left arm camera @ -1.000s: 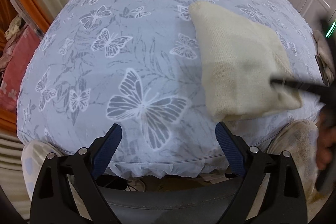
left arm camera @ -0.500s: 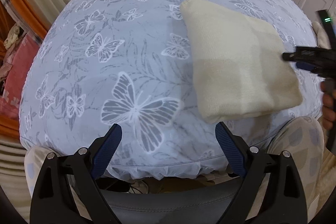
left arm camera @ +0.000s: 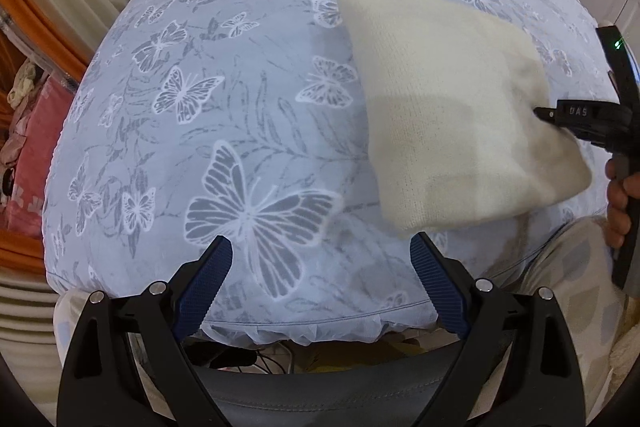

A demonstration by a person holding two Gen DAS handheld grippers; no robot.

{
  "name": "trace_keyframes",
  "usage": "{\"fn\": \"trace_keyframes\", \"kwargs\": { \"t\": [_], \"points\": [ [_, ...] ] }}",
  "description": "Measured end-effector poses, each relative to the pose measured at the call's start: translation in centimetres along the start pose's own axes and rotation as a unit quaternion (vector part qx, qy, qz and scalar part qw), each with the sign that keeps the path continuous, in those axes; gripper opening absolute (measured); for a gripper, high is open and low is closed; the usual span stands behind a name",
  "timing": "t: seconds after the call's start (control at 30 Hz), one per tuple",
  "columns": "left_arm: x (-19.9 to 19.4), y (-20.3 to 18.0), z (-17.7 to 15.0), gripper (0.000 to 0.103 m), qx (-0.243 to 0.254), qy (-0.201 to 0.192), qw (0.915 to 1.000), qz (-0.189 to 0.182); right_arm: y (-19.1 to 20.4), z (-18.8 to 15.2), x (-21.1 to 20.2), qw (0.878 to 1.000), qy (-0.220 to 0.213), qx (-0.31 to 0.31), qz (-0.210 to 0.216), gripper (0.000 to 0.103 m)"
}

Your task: Fold small clothes

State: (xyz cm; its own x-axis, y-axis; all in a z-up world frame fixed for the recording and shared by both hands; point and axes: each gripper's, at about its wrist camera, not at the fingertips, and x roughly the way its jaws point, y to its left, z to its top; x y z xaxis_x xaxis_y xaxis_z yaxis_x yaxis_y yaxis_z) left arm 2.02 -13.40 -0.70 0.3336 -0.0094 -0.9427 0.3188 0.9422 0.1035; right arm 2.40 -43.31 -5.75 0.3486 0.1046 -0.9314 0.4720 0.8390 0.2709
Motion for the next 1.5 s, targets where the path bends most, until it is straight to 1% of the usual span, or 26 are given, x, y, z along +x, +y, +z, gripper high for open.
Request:
{"fn": "trace_keyframes", "kwargs": {
  "t": [0.07, 0.1, 0.13, 0.2, 0.23, 0.3, 0.33, 0.37, 0.4, 0.47, 0.53, 0.6, 0.63, 0.73, 0.77, 0.83, 0.87, 0.9, 0.97, 1.0, 1.07, 1.17, 1.27, 1.3, 1.4, 1.5],
  "points": [
    [0.1, 0.0, 0.1, 0.089, 0.000, 0.001, 1.0000, -0.001, 0.2, 0.1, -1.9, 1.000, -0.019, 0.002, 0.003, 0.033],
    [0.2, 0.0, 0.3, 0.090, -0.002, 0.003, 1.0000, -0.008, 0.3, 0.0, -3.5, 0.999, -0.040, -0.001, 0.007, 0.033],
    [0.3, 0.0, 0.8, 0.090, -0.007, 0.005, 0.9997, -0.021, 0.5, -0.3, -4.5, 0.998, -0.054, -0.002, 0.017, 0.033],
    [0.6, -0.2, 1.6, 0.090, -0.015, 0.006, 0.9995, -0.028, 0.8, 0.1, -5.1, 0.997, -0.063, -0.007, 0.038, 0.033],
    [0.9, -0.5, 2.3, 0.090, -0.020, 0.007, 0.9992, -0.034, 1.3, 0.2, -4.7, 0.998, -0.055, -0.019, 0.037, 0.033],
    [1.5, -1.3, 3.6, 0.090, -0.025, 0.008, 0.9987, -0.043, 2.1, 0.5, -3.0, 0.998, -0.035, -0.040, 0.016, 0.033],
    [1.7, -1.7, 4.2, 0.090, -0.026, 0.007, 0.9987, -0.043, 2.2, 0.6, -1.3, 0.999, -0.013, -0.046, 0.002, 0.029],
    [1.9, -2.2, 4.7, 0.090, -0.024, 0.005, 0.9988, -0.042, 2.3, 0.5, -0.1, 0.999, 0.004, -0.046, -0.004, 0.012],
    [2.1, -2.7, 5.3, 0.090, -0.021, 0.004, 0.9990, -0.038, 2.0, 0.6, -0.1, 0.999, 0.003, -0.040, 0.004, 0.010],
    [2.2, -3.5, 6.1, 0.090, -0.018, 0.001, 0.9991, -0.038, 1.7, 0.9, -1.4, 0.999, -0.018, -0.031, 0.014, 0.009],
    [2.3, -3.8, 6.6, 0.090, -0.017, -0.001, 0.9989, -0.043, 1.1, 0.9, -1.7, 0.999, -0.026, -0.029, 0.017, 0.008],
    [2.8, -4.1, 6.9, 0.091, -0.017, 0.003, 0.9989, -0.044, 0.7, 0.8, 1.0, 1.000, 0.005, -0.027, 0.005, 0.007],
    [3.2, -4.3, 7.0, 0.091, -0.017, 0.008, 0.9988, -0.045, 0.9, 0.8, 1.9, 0.999, 0.005, -0.035, -0.001, 0.006],
    [3.9, -4.8, 7.1, 0.091, -0.014, 0.014, 0.9988, -0.045, 1.7, 1.1, 0.3, 0.999, 0.006, -0.043, -0.005, 0.008],
    [3.9, -4.9, 7.1, 0.091, -0.014, 0.015, 0.9988, -0.045, 1.7, 1.1, -0.6, 0.999, -0.004, -0.040, 0.000, 0.012],
    [3.9, -5.0, 7.2, 0.091, -0.013, 0.015, 0.9986, -0.049, 1.3, 0.7, -2.3, 0.999, -0.030, -0.028, 0.000, 0.025],
    [3.9, -5.1, 7.2, 0.091, -0.014, 0.015, 0.9985, -0.050, 1.1, 0.5, -3.0, 0.999, -0.041, -0.019, -0.002, 0.047],
    [4.0, -5.1, 7.3, 0.091, -0.015, 0.017, 0.9984, -0.052, 0.7, 0.2, -3.4, 0.999, -0.047, -0.011, 0.001, 0.064],
    [4.2, -5.1, 7.5, 0.091, -0.017, 0.022, 0.9977, -0.061, -0.2, -0.2, -3.0, 0.999, -0.030, 0.004, 0.020, 0.065],
    [4.5, -5.2, 7.6, 0.094, -0.021, 0.027, 0.9973, -0.064, -0.4, -0.3, -2.3, 1.000, -0.016, 0.010, 0.025, 0.065],
    [5.0, -5.3, 7.9, 0.096, -0.031, 0.035, 0.9962, -0.074, -0.6, -0.8, -0.8, 1.000, 0.008, 0.011, 0.023, 0.065],
    [5.9, -5.4, 8.4, 0.097, -0.041, 0.049, 0.9938, -0.091, -0.2, -0.9, 0.8, 0.999, 0.024, 0.014, 0.037, 0.066],
    [6.9, -5.5, 8.9, 0.098, -0.049, 0.061, 0.9918, -0.102, 0.0, -0.7, 1.6, 0.999, 0.032, 0.007, 0.039, 0.072],
    [7.5, -5.4, 9.1, 0.098, -0.056, 0.068, 0.9895, -0.114, 0.0, -0.8, 1.8, 0.998, 0.036, 0.010, 0.041, 0.075],
    [8.5, -5.3, 9.3, 0.098, -0.071, 0.079, 0.9860, -0.128, -1.0, -0.5, 2.9, 0.994, 0.062, 0.043, 0.077, 0.079],
    [9.4, -5.2, 9.3, 0.098, -0.071, 0.078, 0.9837, -0.145, -1.7, -0.4, 3.8, 0.988, 0.080, 0.068, 0.109, 0.082]
  ]
}}
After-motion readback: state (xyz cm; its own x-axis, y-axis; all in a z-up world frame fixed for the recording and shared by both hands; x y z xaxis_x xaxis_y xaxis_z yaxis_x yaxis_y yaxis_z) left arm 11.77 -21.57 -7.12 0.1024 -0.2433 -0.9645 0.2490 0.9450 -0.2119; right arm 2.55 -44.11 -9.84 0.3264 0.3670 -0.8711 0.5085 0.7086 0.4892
